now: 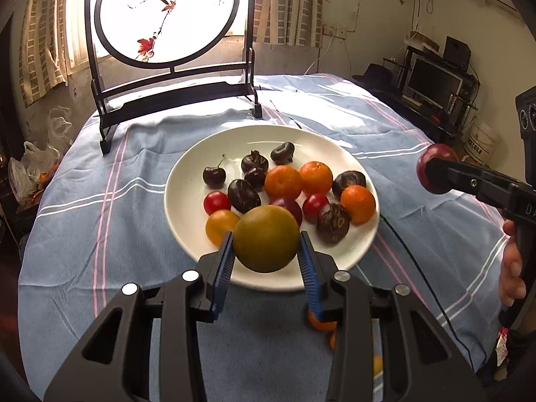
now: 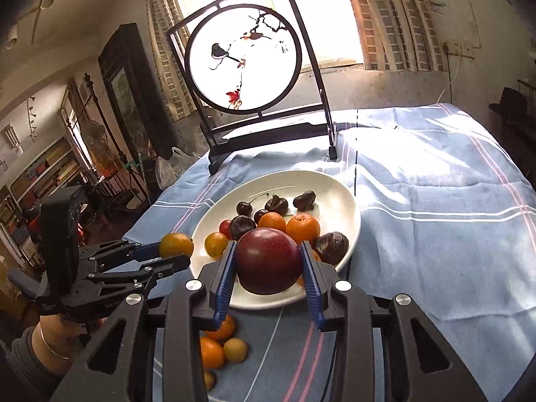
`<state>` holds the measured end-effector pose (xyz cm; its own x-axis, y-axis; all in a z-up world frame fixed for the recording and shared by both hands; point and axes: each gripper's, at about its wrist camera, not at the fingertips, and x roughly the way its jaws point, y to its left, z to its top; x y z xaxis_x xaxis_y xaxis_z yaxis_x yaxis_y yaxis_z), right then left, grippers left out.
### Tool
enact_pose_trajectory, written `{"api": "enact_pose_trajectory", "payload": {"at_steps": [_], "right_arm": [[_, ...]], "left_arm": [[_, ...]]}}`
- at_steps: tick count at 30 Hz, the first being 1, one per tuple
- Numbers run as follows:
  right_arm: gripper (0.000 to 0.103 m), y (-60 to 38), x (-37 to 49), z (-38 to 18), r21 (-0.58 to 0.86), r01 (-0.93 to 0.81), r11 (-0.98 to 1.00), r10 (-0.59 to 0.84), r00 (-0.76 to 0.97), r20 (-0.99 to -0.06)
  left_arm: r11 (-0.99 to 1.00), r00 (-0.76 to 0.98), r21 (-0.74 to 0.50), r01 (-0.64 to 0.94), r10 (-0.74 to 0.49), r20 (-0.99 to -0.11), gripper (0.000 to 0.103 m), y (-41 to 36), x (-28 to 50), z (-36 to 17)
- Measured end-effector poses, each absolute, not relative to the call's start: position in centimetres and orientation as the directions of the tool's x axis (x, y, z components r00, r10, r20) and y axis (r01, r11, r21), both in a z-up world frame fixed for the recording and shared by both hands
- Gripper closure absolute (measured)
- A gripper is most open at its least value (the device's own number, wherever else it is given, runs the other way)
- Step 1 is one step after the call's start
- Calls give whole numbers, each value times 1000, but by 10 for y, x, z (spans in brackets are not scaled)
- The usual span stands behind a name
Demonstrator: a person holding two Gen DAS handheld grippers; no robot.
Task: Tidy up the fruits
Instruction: 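Set the two plums on the plate and open both tools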
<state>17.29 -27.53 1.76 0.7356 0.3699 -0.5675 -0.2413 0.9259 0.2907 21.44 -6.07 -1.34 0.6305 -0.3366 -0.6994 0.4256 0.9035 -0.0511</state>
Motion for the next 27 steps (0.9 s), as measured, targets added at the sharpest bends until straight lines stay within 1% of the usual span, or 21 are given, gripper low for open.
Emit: {"api": "enact_pose_trajectory", "payload": {"at_steps": [7,8,9,10,11,12,16,20,24,27], "right_arm": [[65,-253,244,-13,286,-195,938,340,678,-652],[63,-250,250,-16,279,-196,940,336,673,-659],[61,-246,254,-18,269,-195,943,328,674,-662],[55,-243,256,-19,263,-195,945,324,677,-661],[45,-241,255,-19,249,-189,950,309,689,-656],[43,-241,253,-16,237,-183,954,296,703,-646],[43,-245,230,-4,235,-201,951,306,721,-621],[43,-256,182,-1,234,-224,946,322,724,-610],[43,-268,130,-15,227,-216,950,312,720,-620],[43,-275,102,-28,247,-199,948,314,708,-633]], "left_arm": [[916,590,-102,388,-331,-736,66,-74,270,-33],[915,583,-103,389,-331,-742,65,-76,274,-35],[915,582,-104,390,-332,-743,62,-76,276,-37],[918,585,-101,383,-326,-742,57,-76,278,-37],[923,595,-101,371,-320,-737,43,-74,277,-36],[927,611,-108,359,-321,-724,35,-70,275,-33],[927,639,-123,355,-337,-691,33,-54,253,-19],[908,634,-66,413,-338,-696,33,-49,199,-19],[863,597,-17,506,-364,-715,34,-57,128,-33],[841,590,23,540,-359,-724,34,-70,87,-48]]}}
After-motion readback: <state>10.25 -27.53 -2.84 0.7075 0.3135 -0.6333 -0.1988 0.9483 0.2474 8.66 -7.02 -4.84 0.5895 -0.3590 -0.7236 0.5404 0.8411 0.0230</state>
